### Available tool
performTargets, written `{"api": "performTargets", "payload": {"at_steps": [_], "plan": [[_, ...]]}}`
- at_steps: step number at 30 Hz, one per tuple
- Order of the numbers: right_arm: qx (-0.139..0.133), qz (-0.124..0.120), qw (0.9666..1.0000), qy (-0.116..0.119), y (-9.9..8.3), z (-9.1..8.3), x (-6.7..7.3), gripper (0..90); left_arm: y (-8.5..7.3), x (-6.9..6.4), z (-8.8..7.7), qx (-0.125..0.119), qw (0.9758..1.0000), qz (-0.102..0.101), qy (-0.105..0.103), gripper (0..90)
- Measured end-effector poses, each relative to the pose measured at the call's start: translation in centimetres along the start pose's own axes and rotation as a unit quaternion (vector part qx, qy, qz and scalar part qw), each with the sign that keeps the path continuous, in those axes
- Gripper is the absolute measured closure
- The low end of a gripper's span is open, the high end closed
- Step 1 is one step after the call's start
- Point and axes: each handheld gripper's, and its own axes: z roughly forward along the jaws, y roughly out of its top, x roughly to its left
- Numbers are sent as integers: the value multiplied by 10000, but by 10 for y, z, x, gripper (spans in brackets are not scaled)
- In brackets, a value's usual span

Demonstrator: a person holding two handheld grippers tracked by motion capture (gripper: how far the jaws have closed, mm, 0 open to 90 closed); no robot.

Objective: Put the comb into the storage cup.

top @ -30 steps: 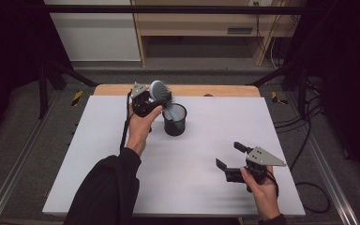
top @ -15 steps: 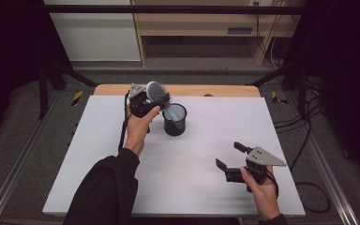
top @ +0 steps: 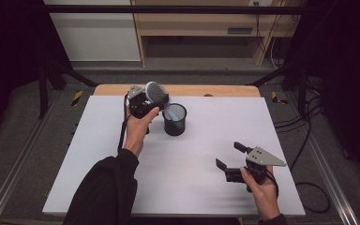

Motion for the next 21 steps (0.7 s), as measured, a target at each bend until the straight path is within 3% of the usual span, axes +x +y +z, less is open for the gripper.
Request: {"api": "performTargets", "payload": {"at_steps": [9, 16, 21], "plan": [[-1, 3, 10000, 1, 0, 0, 0, 71, -2, 0, 1, 32, 10000, -38, -53, 255], [-4, 3, 10000, -1, 0, 0, 0, 71, -2, 1, 1, 84, 9998, -105, 131, 94], [-1, -2, 10000, 0, 0, 0, 0, 71, -1, 1, -1, 27, 9999, -96, 98, 55]]}}
